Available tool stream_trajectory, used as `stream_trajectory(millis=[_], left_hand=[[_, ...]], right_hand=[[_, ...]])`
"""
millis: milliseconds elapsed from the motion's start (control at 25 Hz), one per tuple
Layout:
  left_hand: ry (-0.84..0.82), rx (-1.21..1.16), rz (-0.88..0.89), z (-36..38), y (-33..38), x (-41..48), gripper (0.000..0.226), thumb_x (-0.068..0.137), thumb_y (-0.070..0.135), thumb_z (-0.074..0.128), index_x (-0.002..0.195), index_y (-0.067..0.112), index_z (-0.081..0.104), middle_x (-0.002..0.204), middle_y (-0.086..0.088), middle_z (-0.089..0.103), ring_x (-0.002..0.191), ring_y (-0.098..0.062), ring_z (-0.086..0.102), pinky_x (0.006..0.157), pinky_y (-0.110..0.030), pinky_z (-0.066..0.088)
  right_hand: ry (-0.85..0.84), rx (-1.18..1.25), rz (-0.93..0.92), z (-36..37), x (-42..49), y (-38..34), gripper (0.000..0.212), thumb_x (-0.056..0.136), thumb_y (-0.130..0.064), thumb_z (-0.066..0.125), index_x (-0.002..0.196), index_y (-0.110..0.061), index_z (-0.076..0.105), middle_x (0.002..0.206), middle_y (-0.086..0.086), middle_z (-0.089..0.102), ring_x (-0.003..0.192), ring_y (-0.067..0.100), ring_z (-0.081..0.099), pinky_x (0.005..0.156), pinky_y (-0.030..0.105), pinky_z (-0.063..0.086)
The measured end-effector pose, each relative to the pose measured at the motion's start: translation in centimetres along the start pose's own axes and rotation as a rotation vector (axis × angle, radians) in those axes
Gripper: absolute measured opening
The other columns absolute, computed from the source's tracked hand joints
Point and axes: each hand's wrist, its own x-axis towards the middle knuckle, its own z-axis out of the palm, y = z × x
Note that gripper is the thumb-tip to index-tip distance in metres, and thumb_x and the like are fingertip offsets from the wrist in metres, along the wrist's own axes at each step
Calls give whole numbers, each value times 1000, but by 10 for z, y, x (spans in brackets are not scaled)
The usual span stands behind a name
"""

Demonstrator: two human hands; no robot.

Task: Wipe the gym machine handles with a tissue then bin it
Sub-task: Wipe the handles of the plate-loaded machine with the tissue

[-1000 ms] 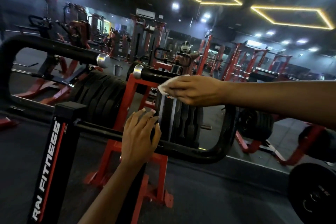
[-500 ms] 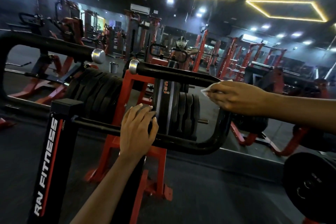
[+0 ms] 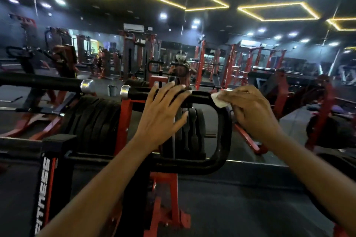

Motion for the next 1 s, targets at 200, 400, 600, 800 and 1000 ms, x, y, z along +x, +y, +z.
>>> stream_trajectory(millis=[200, 400, 600, 800, 1000], left_hand=[[-231, 176, 245, 27, -15, 41, 61, 83, 55, 40, 127, 14, 49, 118, -6, 61, 109, -25, 59, 100, -51, 39], [-136, 197, 264, 34, -17, 36, 54, 88, 47, 34, 130, 17, 48, 109, -1, 64, 88, -19, 63, 70, -31, 49], [-147, 161, 257, 35, -17, 35, 55, 88, 47, 31, 131, 18, 46, 112, -2, 62, 90, -20, 62, 72, -32, 48], [-157, 46, 233, 30, -5, 41, 55, 90, 50, 31, 131, 18, 44, 117, -3, 60, 99, -22, 60, 80, -37, 46], [-139, 141, 391, 46, 14, 50, 53, 89, 46, 34, 135, 19, 40, 121, -5, 57, 102, -23, 58, 78, -35, 47]], right_hand=[[142, 193, 342, 48, -1, -31, 35, 84, 4, 54, 113, -11, 64, 118, 6, 64, 113, 17, 57, 101, 31, 42], [356, 106, 465, 66, -60, -41, 39, 74, 11, 65, 110, -5, 64, 118, 6, 62, 115, 17, 56, 104, 20, 37], [373, 203, 512, 66, -19, -35, 34, 81, 8, 59, 112, -5, 63, 119, 9, 62, 113, 18, 56, 100, 27, 41], [512, 345, 811, 75, -60, -44, 38, 80, 12, 58, 115, -3, 57, 115, 4, 61, 105, 12, 58, 94, 16, 45], [568, 401, 886, 90, -114, -87, 37, 82, 1, 57, 117, -8, 52, 117, 0, 56, 114, 8, 51, 89, 1, 39]])
